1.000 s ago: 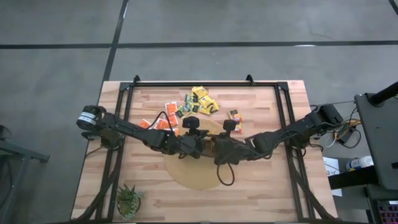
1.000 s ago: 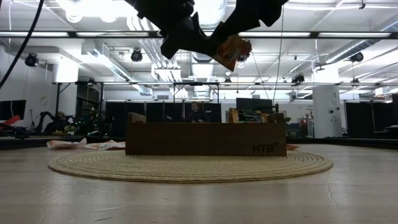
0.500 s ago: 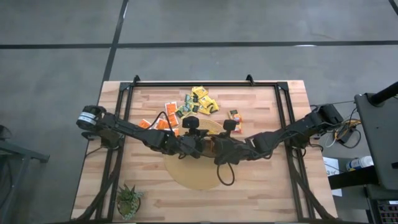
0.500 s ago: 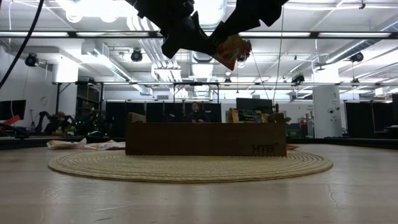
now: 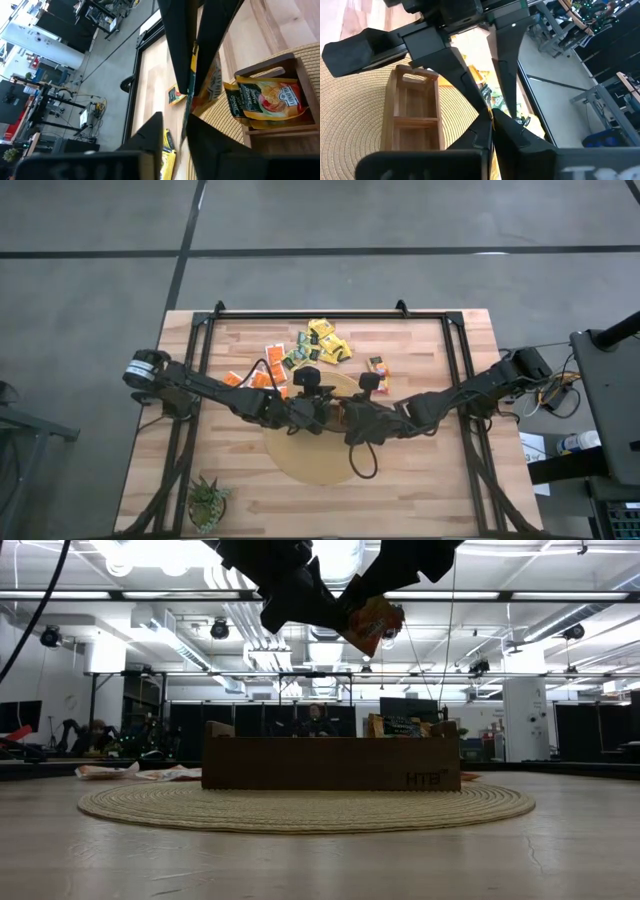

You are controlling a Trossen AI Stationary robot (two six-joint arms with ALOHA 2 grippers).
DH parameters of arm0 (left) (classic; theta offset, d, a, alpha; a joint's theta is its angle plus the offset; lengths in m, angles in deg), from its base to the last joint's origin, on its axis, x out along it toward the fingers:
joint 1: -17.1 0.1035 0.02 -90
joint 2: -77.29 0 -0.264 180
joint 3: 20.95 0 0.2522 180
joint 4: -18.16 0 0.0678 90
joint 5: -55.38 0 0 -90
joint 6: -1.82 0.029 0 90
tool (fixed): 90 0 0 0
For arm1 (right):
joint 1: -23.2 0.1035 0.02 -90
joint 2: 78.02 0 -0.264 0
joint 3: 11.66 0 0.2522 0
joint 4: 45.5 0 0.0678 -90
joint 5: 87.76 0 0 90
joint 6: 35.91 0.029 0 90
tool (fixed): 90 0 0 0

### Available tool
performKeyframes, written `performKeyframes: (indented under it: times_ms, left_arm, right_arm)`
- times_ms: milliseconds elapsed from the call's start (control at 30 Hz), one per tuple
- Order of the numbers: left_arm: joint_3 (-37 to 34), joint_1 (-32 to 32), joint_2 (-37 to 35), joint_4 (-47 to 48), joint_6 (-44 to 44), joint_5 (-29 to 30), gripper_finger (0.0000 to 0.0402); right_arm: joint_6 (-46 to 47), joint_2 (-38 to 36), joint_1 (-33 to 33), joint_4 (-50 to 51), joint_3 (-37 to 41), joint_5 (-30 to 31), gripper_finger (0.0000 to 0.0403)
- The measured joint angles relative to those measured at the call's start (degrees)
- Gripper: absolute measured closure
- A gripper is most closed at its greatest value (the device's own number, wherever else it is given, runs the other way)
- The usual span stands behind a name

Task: Pick & Place Tea
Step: Put the orange and green tea bag into the wooden organizer

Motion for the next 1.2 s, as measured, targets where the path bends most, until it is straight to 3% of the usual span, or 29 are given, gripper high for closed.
performKeyframes:
  times_ms: [233, 400, 833, 1100, 1200]
  left_arm:
    - [0.0, -0.1, -0.2, -0.5, 0.0, 3.8, 0.0268]
    - [0.0, -0.5, -1.7, -0.5, -1.3, 7.8, 0.0266]
    - [-1.1, -3.6, -7.3, 0.4, -6.0, 6.5, 0.0266]
    - [-7.3, -3.3, -13.4, -2.5, -7.5, 5.3, 0.0266]
    - [-9.1, -3.4, -16.1, -3.6, -8.9, 5.4, 0.0266]
  right_arm:
    - [0.5, -0.2, 0.0, 0.0, 0.0, 1.4, 0.0394]
    - [2.4, -1.8, 0.1, 2.7, 0.1, 4.6, 0.0394]
    - [9.5, -15.7, 2.1, 6.1, 8.1, 7.8, 0.0394]
    - [9.0, -26.9, 3.8, -6.2, 18.9, 7.1, 0.0394]
    - [10.5, -30.4, 4.6, -12.7, 24.3, 3.0, 0.0394]
